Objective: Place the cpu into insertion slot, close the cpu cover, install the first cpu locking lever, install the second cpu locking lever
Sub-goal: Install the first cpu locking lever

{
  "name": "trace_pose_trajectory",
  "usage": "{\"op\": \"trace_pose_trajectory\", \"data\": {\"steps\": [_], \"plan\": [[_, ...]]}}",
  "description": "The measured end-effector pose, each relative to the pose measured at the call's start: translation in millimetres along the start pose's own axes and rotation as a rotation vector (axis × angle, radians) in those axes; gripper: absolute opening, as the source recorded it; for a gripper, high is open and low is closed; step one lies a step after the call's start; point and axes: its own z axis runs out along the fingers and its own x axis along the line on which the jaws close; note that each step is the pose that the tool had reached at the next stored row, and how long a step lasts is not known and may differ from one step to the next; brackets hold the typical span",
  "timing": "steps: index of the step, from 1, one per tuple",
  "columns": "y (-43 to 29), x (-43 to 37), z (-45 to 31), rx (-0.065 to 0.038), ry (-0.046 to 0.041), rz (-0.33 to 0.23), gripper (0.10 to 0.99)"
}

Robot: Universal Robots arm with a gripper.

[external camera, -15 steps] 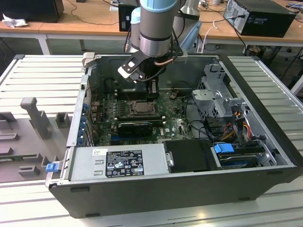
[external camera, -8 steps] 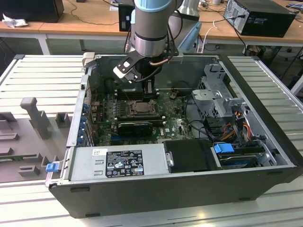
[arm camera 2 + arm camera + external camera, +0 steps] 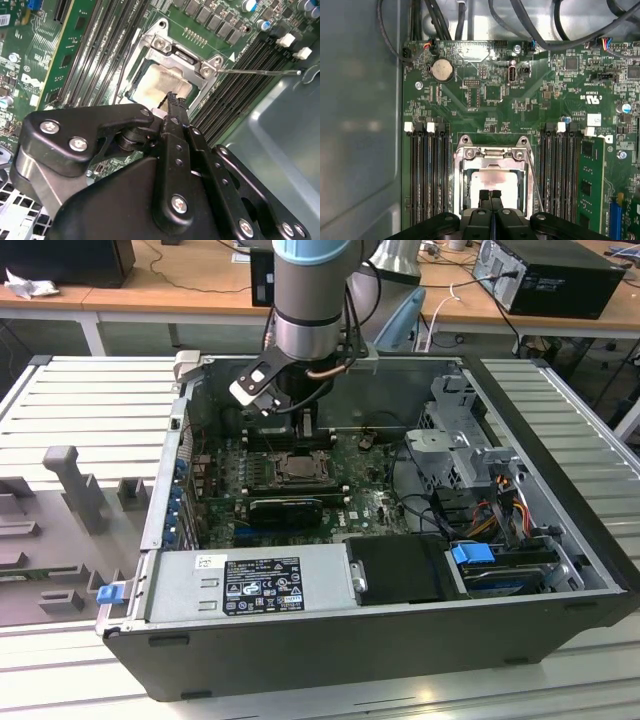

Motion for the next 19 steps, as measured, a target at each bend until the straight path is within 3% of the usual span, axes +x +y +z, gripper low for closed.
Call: {"op": "trace_pose_trajectory", "data": {"steps": [14, 16, 19], "plan": [[-0.1, 0.6, -14.4, 0.000, -0.0006, 0.000, 0.106], [0.0, 0.9, -21.9, 0.000, -0.0006, 0.000, 0.106], [0.1, 1.6, -39.0, 0.000, -0.0007, 0.000, 0.106]]}}
